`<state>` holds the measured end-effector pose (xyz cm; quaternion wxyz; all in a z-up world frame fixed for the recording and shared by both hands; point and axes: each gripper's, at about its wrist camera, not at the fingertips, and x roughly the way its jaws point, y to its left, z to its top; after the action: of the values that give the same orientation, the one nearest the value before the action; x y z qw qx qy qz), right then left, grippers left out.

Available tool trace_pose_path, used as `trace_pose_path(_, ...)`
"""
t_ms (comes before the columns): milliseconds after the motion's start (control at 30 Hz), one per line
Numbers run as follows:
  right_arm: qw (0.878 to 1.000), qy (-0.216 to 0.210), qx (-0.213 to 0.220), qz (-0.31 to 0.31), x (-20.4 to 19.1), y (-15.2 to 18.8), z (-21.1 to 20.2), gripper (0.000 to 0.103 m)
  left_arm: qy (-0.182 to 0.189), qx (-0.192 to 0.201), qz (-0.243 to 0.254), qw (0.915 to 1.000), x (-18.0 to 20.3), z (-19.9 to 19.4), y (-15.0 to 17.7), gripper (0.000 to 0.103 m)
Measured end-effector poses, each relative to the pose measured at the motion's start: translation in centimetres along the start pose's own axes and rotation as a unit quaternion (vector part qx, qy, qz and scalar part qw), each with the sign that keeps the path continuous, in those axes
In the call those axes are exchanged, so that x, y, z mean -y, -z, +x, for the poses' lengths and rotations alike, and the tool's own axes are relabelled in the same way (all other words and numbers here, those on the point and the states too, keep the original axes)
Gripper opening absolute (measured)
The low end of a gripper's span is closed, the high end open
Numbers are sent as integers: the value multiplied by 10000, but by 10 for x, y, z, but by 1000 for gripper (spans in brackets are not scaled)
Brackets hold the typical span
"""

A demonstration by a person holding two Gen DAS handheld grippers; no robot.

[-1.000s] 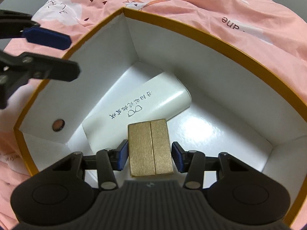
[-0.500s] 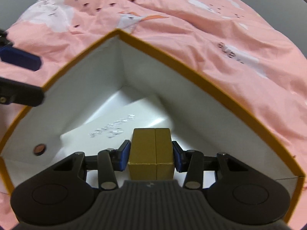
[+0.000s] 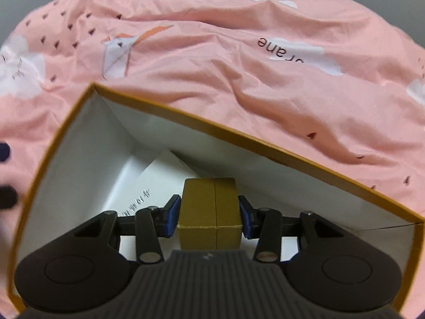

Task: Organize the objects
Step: 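Lower the gold cube box into the orange box beside the white case with the right tool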

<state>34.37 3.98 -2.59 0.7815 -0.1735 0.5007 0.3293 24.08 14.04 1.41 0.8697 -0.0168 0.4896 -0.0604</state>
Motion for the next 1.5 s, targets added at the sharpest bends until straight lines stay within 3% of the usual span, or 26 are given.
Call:
trace_pose_path(167, 9988, -474, 34, 104, -12, -6, 2, 47, 36, -35, -51, 10000, -4, 2, 0, 58)
trace_pose_path(333, 9987, -493, 88, -135, -17, -4, 1, 47, 52, -55, -97, 9999, -8, 3, 3, 58)
trace_pose_path(800, 9890, -588, -819, -1080, -23, 37, -17, 47, 197, -211, -19, 9996, 2, 9, 15, 58)
trace_pose_path(1000, 9865, -712, -859, -1196, -25, 48, -17, 48, 127, -360, 121, 9992, 12, 14, 24, 59)
trace_pose_path(1100, 9858, -785, -864, -1208, -26, 50, -19, 49, 95, -335, 157, 9993, 15, 12, 27, 59)
trace_pose_path(1333, 9832, -813, -911, -1359, -27, 57, -28, 64, 18, -264, 112, 9996, 16, 6, 27, 59)
trace_pose_path(1500, 9824, -722, -1176, -1259, -23, 65, -32, 64, 29, -252, 132, 9996, 17, 3, 29, 59)
